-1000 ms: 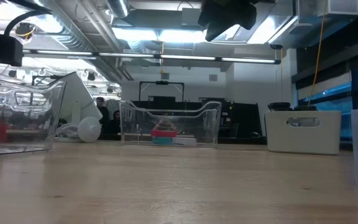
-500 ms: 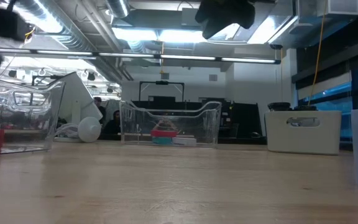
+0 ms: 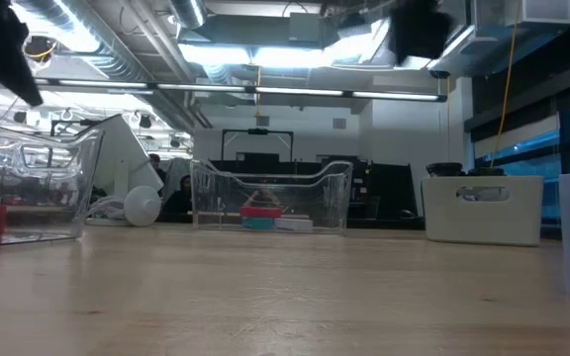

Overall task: Pick & Place Office items
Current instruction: Put the blue USB adapter into the clear bin

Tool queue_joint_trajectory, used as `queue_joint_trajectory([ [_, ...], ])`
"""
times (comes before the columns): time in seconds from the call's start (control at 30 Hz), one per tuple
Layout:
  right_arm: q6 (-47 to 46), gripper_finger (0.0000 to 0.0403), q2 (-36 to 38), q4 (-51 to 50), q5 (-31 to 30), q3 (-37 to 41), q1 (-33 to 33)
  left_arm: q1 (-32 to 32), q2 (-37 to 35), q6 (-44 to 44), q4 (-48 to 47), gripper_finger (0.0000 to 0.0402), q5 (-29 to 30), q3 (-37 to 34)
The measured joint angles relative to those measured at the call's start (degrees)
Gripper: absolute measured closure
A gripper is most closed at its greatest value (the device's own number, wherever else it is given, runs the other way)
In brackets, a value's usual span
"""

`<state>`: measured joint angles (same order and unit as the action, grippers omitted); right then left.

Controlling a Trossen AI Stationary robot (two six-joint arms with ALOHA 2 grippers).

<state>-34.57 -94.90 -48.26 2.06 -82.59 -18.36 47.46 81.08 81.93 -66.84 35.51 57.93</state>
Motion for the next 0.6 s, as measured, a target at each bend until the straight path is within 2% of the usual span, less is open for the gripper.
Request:
queue_joint_trajectory([
  [0.07, -0.12, 0.0138, -0.15, -3.32, 4.16, 0.00, -1.58, 0.00, 0.00, 1.20, -0.20, 0.0132, 2.17, 0.00],
  [0.13, 1.90, 0.0138, -0.63, -3.65, 4.57, 0.00, -3.48, 0.00, 0.00, 1.51, -0.27, 0.0132, 3.96, 0.00],
  [0.33, 6.12, 0.0138, -1.13, -3.88, -1.18, 0.00, -8.79, 0.00, 0.00, 1.50, -0.27, 0.0132, 8.67, 0.00],
  [0.43, 3.31, 0.0130, -1.13, -4.04, -4.27, 0.00, -10.68, 0.00, 0.00, 1.89, -0.27, 0.0132, 8.96, -0.01],
  [0.6, -1.95, 0.0091, -1.80, -4.02, -4.64, 0.00, -13.01, 0.00, 0.00, 4.36, -0.25, 0.0132, 8.94, -0.01],
])
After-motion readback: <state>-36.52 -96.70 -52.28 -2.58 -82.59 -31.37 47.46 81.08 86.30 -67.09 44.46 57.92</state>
